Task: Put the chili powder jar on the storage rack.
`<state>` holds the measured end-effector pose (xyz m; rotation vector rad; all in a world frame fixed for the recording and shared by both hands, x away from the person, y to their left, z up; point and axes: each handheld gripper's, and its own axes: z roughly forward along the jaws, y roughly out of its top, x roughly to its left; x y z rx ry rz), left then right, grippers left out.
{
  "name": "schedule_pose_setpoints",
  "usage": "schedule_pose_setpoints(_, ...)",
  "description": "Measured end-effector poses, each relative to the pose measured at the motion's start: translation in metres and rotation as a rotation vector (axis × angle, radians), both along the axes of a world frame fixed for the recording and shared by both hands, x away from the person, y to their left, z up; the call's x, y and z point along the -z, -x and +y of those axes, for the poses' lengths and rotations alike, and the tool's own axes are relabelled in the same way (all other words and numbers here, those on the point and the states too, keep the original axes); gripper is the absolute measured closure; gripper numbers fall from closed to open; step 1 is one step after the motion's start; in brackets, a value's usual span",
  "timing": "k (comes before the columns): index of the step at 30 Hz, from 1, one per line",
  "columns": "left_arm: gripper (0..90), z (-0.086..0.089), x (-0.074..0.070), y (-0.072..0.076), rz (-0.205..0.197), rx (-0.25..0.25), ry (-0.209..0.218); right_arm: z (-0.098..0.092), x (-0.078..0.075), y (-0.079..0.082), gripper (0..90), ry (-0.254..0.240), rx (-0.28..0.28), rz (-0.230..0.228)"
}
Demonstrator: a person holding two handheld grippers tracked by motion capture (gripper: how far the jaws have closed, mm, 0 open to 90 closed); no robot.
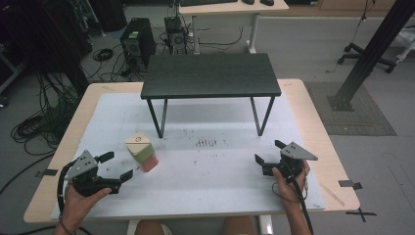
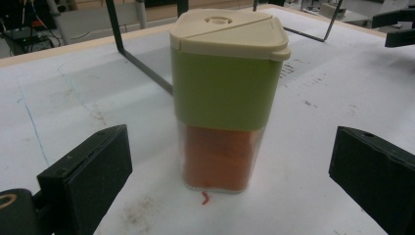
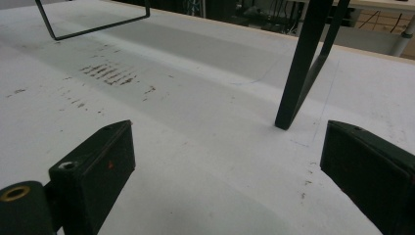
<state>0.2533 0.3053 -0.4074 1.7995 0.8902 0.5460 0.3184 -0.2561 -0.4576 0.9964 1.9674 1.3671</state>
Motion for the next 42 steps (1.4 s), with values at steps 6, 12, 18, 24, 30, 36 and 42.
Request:
schedule_pose_setpoints(6,2.6,-0.008,0.002,-0.006,0.007,0.017,0.001,0.000,-0.001,0.001,5.5,-0.004,-0.002,-0.007)
schedule_pose_setpoints(12,2.6,-0.010,0.003,-0.010,0.011,0.020,0.003,-0.001,0.000,0.001,5.1,-0.013,0.003,-0.002)
schedule_pose_setpoints(18,2.6,-0.013,0.004,-0.015,0.015,0.026,0.001,-0.002,0.000,0.001,4.9,-0.019,0.004,0.005)
schedule_pose_setpoints(24,2.6,-0.016,0.005,-0.020,0.011,0.028,0.010,-0.002,-0.001,0.001,4.5,-0.021,0.010,0.006)
schedule_pose_setpoints(30,2.6,-0.018,0.006,-0.024,0.019,0.034,0.001,-0.002,-0.001,0.001,4.4,-0.018,0.014,0.006)
schedule_pose_setpoints(36,2.6,-0.020,0.009,-0.026,0.026,0.030,-0.006,-0.002,-0.001,0.001,4.5,-0.016,0.011,0.007)
schedule_pose_setpoints(42,2.6,-0.020,0.011,-0.029,0.030,0.026,-0.011,-0.002,-0.001,0.001,4.5,-0.017,0.013,0.007)
